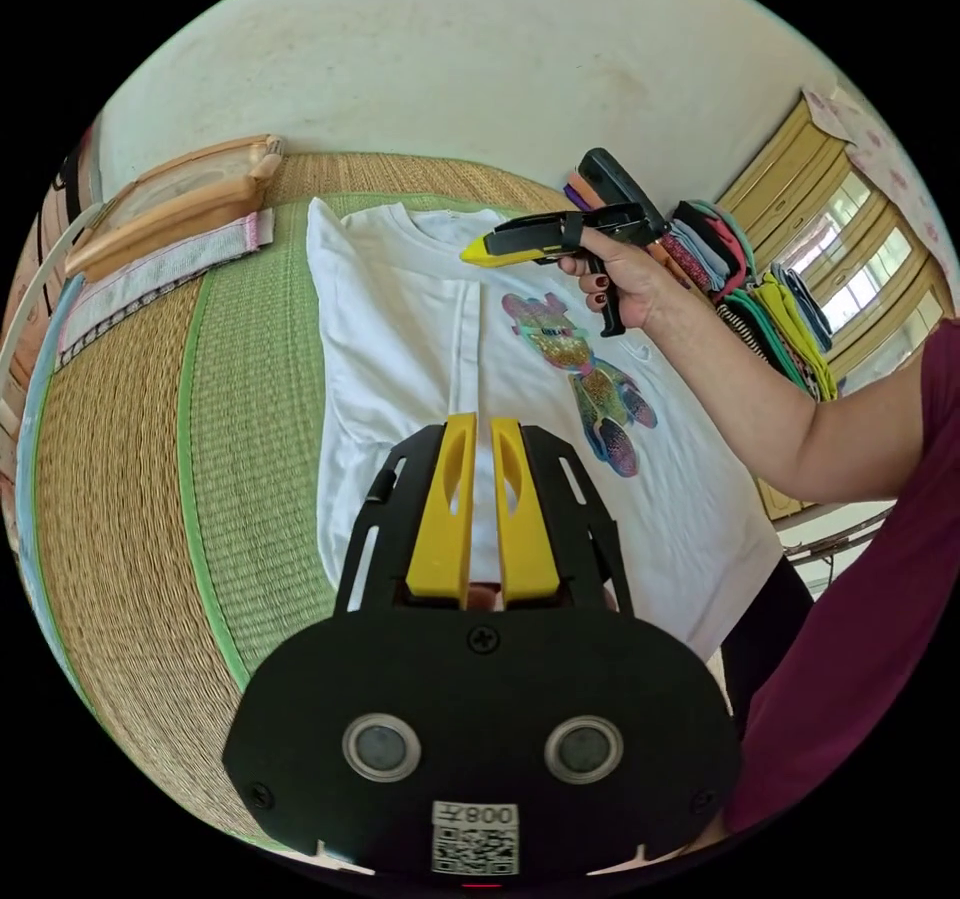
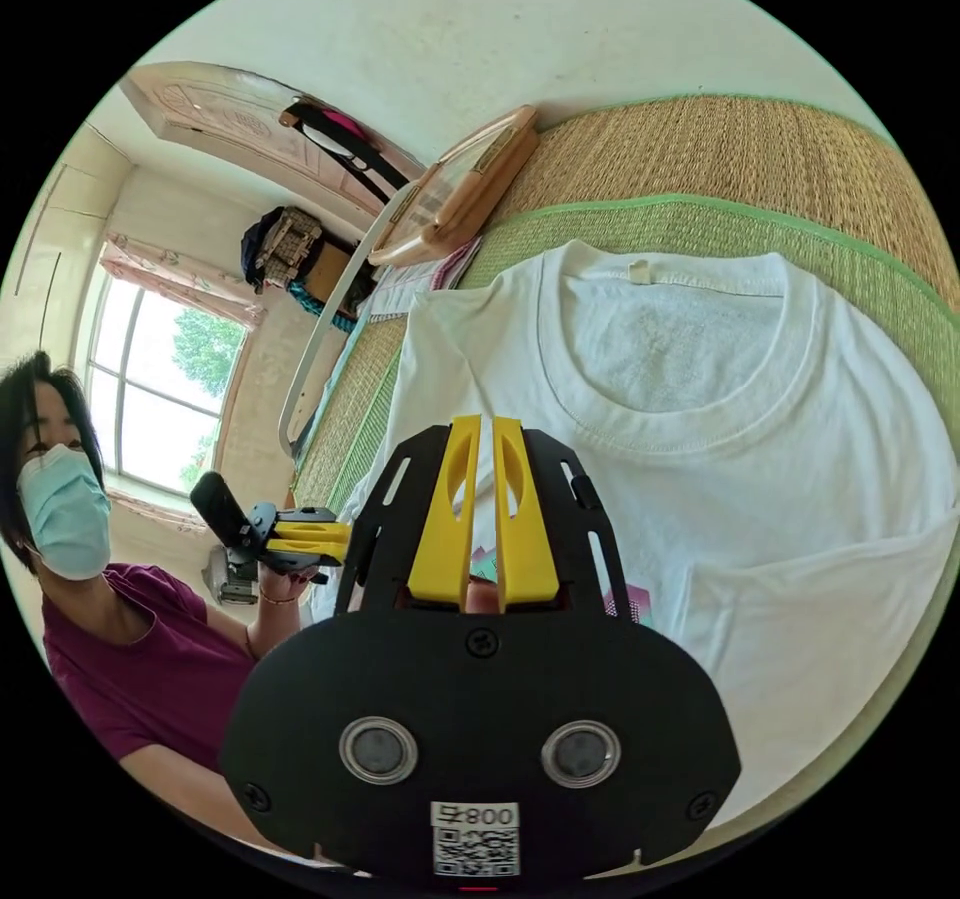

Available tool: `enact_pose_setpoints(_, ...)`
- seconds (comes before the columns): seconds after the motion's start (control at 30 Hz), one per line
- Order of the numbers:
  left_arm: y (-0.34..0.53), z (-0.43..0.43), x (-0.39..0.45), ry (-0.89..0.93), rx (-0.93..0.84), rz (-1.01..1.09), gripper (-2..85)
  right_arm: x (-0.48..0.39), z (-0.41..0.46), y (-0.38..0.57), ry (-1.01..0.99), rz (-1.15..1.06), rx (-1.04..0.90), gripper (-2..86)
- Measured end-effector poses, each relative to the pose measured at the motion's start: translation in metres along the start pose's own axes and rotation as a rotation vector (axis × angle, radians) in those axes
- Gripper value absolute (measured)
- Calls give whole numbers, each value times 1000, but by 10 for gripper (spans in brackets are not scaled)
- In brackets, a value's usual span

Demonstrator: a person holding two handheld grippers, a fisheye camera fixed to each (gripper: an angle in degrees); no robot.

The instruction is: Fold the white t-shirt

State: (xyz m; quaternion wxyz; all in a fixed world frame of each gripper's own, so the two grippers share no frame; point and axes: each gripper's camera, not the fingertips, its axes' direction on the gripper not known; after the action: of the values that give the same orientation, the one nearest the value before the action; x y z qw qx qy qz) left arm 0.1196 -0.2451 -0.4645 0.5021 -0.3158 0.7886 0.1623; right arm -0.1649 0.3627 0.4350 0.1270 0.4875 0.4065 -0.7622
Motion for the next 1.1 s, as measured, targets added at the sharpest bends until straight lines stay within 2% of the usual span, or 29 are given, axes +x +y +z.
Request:
enact_pose_setpoints(0.07, -1, -2, -3, -3, 34, -31, 14, -5, -5, 1, -40, -33, 21, 13)
enact_pose_setpoints(0.2, -5, -2, -13, -123, 53, -145, 6, -35, 16, -18, -59, -140, -22, 6)
enact_pose_setpoints(0.3, -10, 13, -20, -176, -27, -188, 4, -67, 47, -46, -22, -237, -68, 2)
enact_pose_setpoints(0.4, -13, 15, -17, -195, -28, -180, 3, -87, 79, -76, 76, -289, -107, 1)
enact_pose_setpoints(0.53, -14, 17, -15, -194, -25, -184, 3, -79, 124, -110, 211, -255, -192, 1)
enact_pose_setpoints(0.6, -14, 16, -14, -193, -16, -187, 3, -70, 125, -115, 132, -216, -178, 1)
enact_pose_setpoints(0.73, -10, 6, -11, -176, 71, -198, 2, -79, 116, -103, 133, -237, -160, 1)
enact_pose_setpoints(0.83, -11, 16, -13, -195, -10, -208, 2, -82, 104, -97, 121, -235, -97, 1)
enact_pose_setpoints(1.03, -8, 15, -7, -208, -7, -200, 1, -80, 124, -115, 175, -209, -139, 0)
enact_pose_setpoints(1.1, -7, 15, -6, -204, -5, -201, 1, -75, 127, -117, 137, -191, -136, 0)
